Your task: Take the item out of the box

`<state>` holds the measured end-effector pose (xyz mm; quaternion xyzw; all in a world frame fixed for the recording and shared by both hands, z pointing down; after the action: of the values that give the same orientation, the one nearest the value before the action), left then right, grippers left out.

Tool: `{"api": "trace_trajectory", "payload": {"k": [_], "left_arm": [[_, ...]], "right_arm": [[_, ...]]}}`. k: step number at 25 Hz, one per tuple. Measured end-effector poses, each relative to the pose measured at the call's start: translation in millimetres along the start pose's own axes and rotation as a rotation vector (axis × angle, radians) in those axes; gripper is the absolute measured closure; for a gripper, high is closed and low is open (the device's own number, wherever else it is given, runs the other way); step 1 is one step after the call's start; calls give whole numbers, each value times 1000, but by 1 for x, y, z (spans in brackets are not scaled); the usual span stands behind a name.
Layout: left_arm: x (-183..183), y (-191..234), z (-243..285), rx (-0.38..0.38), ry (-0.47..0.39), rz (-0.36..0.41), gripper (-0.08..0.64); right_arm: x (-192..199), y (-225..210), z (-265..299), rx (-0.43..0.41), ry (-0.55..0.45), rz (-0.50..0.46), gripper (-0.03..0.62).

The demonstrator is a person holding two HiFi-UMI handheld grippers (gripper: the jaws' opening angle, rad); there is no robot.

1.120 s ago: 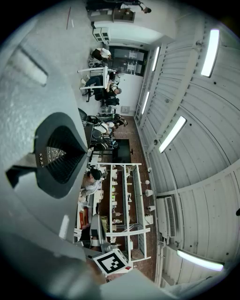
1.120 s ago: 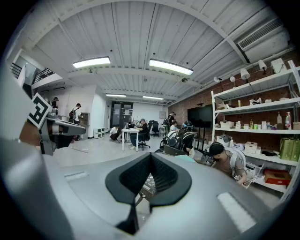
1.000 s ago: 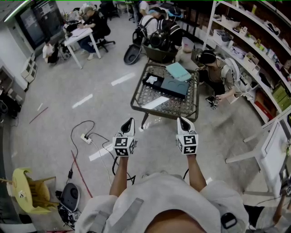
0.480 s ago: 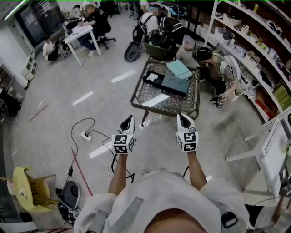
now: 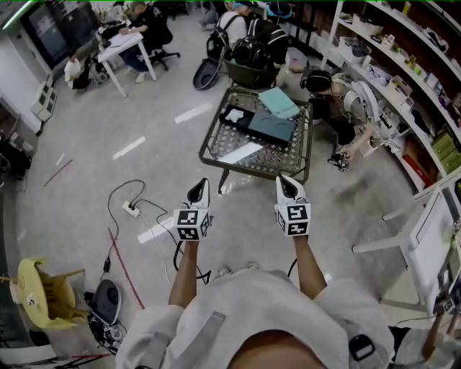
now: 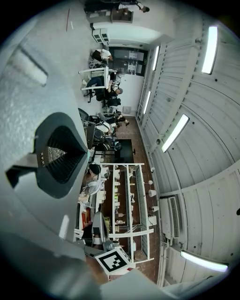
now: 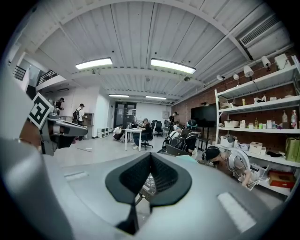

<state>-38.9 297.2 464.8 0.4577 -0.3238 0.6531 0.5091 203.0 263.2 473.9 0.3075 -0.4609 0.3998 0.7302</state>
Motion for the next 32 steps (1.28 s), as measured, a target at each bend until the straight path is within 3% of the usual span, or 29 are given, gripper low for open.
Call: {"api": "trace_trajectory", "payload": {"k": [11, 18, 25, 32], "left_arm": [[13, -31, 20, 0, 33, -2, 558], [7, -27, 46, 18, 42, -5, 558], [-5, -3, 103, 62, 43, 2, 558], [-51, 41, 163, 103, 5, 18, 558]], "right_arm": [[13, -18, 4, -36, 8, -4, 594], [15, -26, 23, -43, 20, 5, 594], [1, -44, 70, -7, 24, 14, 594], [-45, -65, 129, 47, 5, 10, 593]]}}
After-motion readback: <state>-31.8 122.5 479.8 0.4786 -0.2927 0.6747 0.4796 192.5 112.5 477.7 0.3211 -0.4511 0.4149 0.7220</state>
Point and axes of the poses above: the fingertips, and each gripper's own axes: z forward along the fingers, y to its left, x out of its underside, the point moved 1 cm from there along -z, backward along the fingers, and after that the axes turned 11 degrees about y, right-handed, at the moved point
